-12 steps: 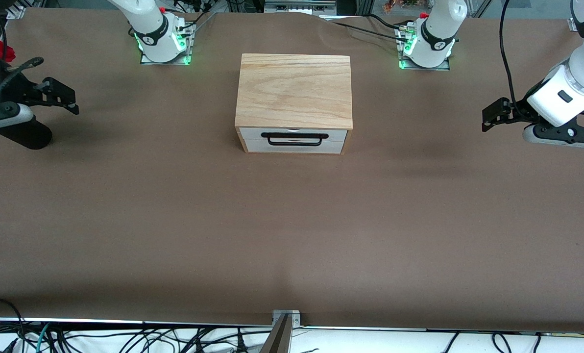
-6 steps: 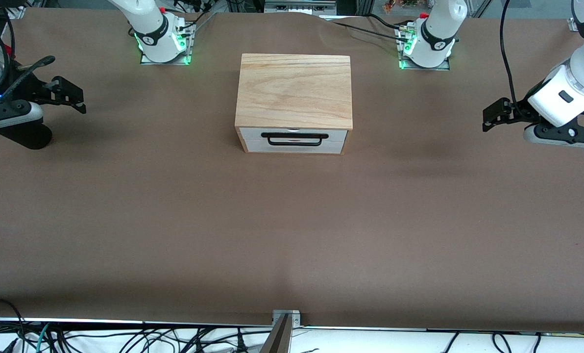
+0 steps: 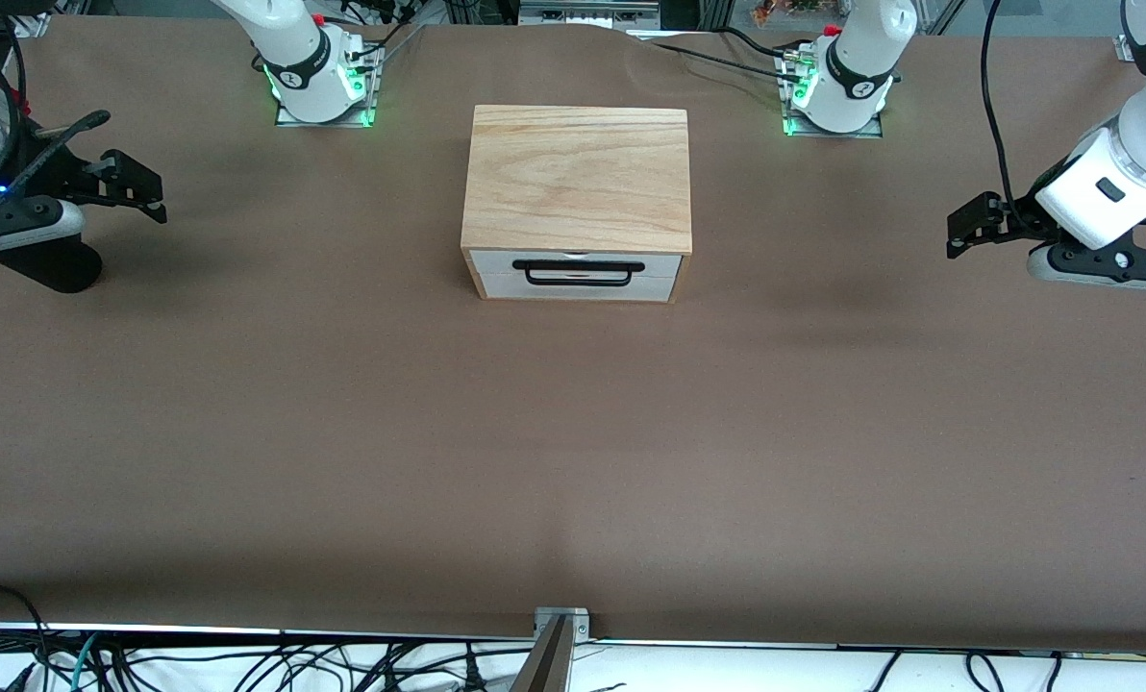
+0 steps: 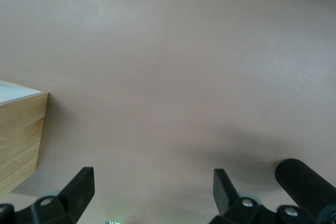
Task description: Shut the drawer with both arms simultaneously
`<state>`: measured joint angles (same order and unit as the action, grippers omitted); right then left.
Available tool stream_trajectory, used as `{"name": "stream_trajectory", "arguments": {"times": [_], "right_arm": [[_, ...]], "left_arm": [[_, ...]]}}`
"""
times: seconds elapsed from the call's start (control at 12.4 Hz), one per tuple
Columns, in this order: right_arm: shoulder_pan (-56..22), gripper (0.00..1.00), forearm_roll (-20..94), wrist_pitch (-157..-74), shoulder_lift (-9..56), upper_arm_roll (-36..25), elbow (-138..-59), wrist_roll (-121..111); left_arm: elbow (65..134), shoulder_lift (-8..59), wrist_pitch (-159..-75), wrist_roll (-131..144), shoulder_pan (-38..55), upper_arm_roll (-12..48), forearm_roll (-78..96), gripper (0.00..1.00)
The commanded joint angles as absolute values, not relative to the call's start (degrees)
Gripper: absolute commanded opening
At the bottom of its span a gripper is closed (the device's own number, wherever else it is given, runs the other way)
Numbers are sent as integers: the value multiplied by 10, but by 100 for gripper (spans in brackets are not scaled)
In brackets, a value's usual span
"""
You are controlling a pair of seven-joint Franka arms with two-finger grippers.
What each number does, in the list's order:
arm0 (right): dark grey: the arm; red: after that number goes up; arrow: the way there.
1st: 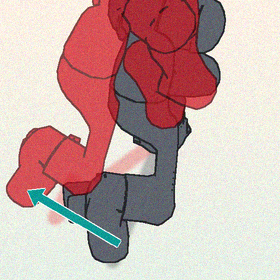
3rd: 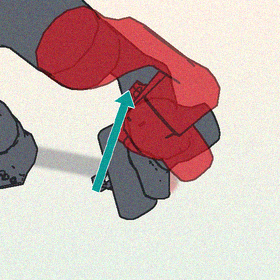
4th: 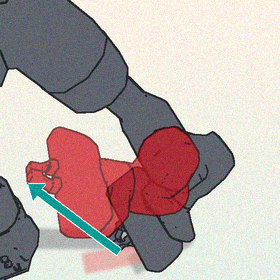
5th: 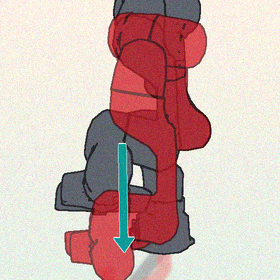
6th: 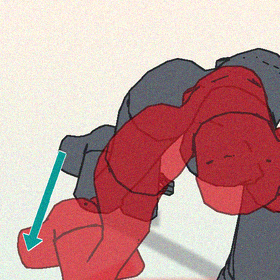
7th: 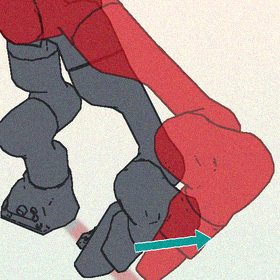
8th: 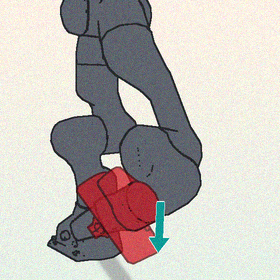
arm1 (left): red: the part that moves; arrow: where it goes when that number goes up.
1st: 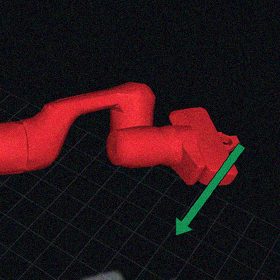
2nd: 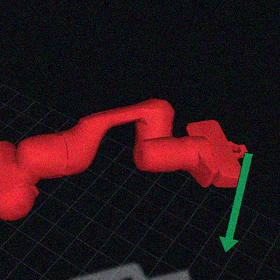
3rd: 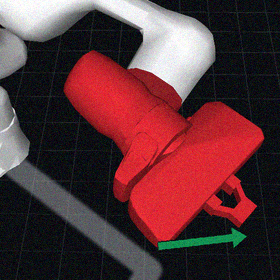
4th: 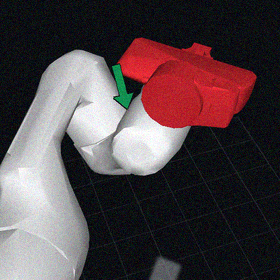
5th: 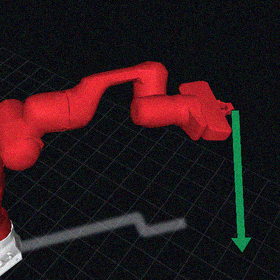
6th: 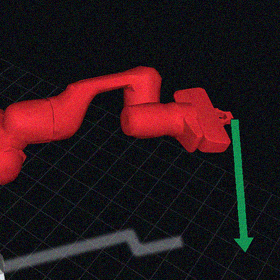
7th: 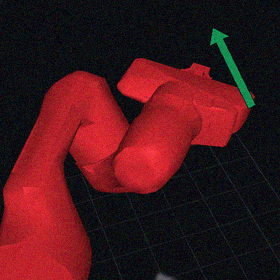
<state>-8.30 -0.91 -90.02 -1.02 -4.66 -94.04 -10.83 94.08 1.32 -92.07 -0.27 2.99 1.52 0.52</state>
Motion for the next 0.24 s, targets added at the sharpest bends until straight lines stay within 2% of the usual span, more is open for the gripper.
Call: {"name": "stream_trajectory", "arguments": {"times": [0.0, 0.16], "right_arm": [[-79, 100, -18, -881, -16, -46, -937, -98], [-78, 100, -17, -881, -17, -47, -937, -97]], "left_arm": [[929, 18, -911, 2, 29, 18, -5, 100], [929, 18, -911, 2, 29, 18, -4, 100]]}}
